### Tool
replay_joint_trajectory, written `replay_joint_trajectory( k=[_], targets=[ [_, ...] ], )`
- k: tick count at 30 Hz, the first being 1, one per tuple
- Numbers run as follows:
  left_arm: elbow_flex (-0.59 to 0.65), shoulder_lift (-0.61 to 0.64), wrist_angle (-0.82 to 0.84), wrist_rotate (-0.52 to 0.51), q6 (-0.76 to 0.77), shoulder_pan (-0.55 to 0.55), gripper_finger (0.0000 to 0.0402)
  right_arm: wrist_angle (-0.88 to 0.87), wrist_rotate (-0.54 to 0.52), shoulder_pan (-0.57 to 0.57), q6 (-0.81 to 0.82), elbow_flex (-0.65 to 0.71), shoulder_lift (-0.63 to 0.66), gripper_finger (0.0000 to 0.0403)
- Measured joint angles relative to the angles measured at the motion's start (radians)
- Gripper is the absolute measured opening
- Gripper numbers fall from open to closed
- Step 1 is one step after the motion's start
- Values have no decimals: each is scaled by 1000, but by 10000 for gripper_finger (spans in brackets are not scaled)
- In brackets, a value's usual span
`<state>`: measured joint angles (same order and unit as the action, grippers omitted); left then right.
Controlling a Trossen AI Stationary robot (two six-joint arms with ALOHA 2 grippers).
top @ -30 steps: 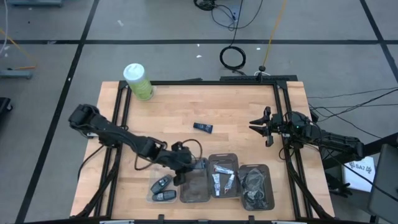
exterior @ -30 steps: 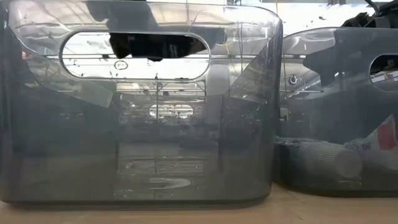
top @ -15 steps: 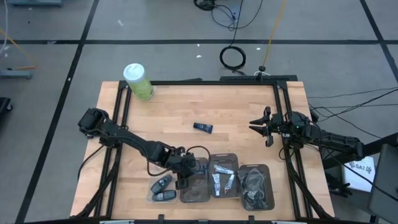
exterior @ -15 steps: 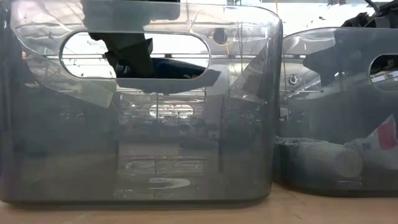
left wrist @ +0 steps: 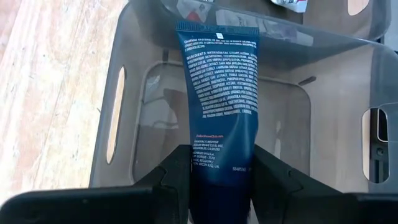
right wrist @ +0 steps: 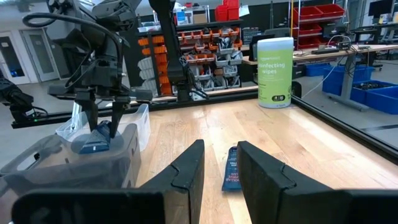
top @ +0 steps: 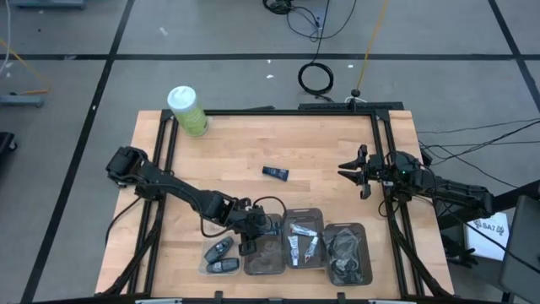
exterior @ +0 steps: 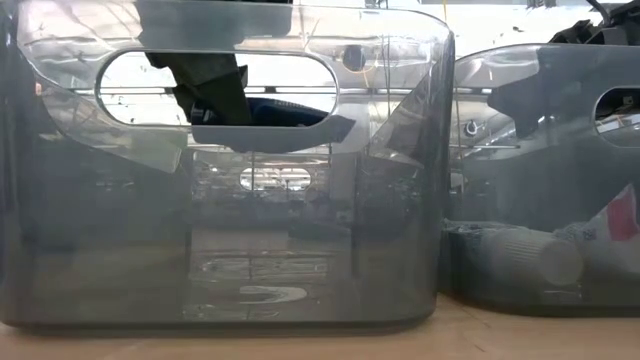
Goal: Pick & Place Travel size toiletries
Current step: Put the top blue shaving cream into the left black bin
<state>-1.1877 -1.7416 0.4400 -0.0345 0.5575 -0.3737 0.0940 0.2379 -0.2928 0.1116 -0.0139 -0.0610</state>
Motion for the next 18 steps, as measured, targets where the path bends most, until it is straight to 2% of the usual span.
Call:
replay_joint_trajectory(
  k=[12,18],
  targets=[
    [0,0,1,8,5,0,118,0,0,0,0,0,0,84],
    [0,1,9,9,30,0,145,0,0,0,0,0,0,84]
  ],
)
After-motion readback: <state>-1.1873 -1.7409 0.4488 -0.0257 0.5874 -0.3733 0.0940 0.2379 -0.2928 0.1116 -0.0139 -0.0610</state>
